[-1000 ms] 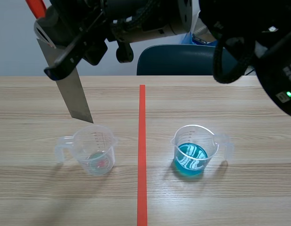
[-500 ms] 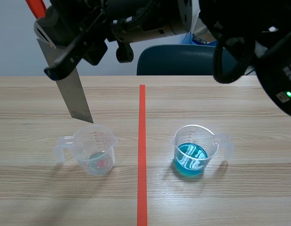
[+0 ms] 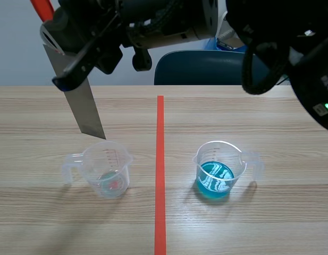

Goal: Do the redox reaction experiment

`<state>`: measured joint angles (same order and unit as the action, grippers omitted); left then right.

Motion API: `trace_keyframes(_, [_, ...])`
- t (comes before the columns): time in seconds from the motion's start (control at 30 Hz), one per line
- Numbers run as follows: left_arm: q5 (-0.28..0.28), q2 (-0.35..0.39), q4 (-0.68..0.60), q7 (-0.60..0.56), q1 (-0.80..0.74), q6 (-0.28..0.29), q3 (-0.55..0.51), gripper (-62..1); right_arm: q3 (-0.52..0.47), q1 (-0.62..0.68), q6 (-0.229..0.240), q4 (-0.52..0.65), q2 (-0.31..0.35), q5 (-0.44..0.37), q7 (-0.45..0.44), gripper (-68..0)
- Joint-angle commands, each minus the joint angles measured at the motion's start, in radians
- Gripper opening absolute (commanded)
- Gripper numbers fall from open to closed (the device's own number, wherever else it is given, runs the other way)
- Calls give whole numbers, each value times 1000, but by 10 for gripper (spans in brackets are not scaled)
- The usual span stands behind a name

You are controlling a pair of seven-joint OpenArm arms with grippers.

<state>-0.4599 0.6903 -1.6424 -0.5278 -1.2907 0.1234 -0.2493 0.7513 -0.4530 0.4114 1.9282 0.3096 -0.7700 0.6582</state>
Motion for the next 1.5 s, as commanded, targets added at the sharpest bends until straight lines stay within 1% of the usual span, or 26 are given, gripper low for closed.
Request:
trace_keyframes(0.0, [0,3,-13,-14,-3,-1,-2,14,-27,-12,-3,6,21,-14,-23,-669])
trace_keyframes(0.13, [0,3,-13,-14,-3,-1,-2,14,-52,-12,2,6,54,-50,-29,-669])
trace_keyframes(0.23, [0,3,-13,-14,-3,-1,-2,14,-71,-12,9,6,92,-76,-35,-669])
trace_keyframes(0.3, [0,3,-13,-14,-3,-1,-2,14,-83,-12,10,6,123,-101,-37,-669])
trace_keyframes(0.37, [0,3,-13,-14,-3,-1,-2,14,-98,-12,28,6,158,-119,-40,-669])
trace_keyframes(0.4, [0,3,-13,-14,-3,-1,-2,14,-105,-12,28,6,177,-130,-44,-669])
trace_keyframes(0.53, [0,3,-13,-14,-3,-1,-2,14,-142,-8,36,6,264,-166,-80,-669])
trace_keyframes(0.6, [0,3,-13,-14,-3,-1,-2,14,-165,-1,58,6,309,-172,-101,-669])
trace_keyframes(0.7, [0,3,-13,-14,-3,-1,-2,14,-210,27,86,6,371,-205,-122,-669])
trace_keyframes(0.77, [0,3,-13,-14,-3,-1,-2,14,-243,52,114,6,406,-220,-132,-669])
trace_keyframes(0.83, [0,3,-13,-14,-3,-1,-2,14,-279,83,124,6,433,-241,-137,-669])
trace_keyframes(0.87, [0,3,-13,-14,-3,-1,-2,14,-298,98,139,6,444,-246,-138,-669])
trace_keyframes(1.03, [0,3,-13,-14,-3,-2,-2,14,-397,190,197,6,485,-256,-138,-669])
trace_keyframes(1.1, [0,3,-13,-14,-3,-2,-2,14,-440,230,221,6,489,-256,-138,-669])
trace_keyframes(1.23, [0,3,-13,-14,-3,-2,-2,14,-528,310,291,6,489,-256,-137,-669])
trace_keyframes(1.33, [0,3,-13,-14,-3,-2,-2,14,-589,360,334,10,489,-256,-137,-669])
trace_keyframes(1.47, [0,3,-13,-14,-3,-2,-2,14,-652,415,334,26,501,-256,-133,-669])
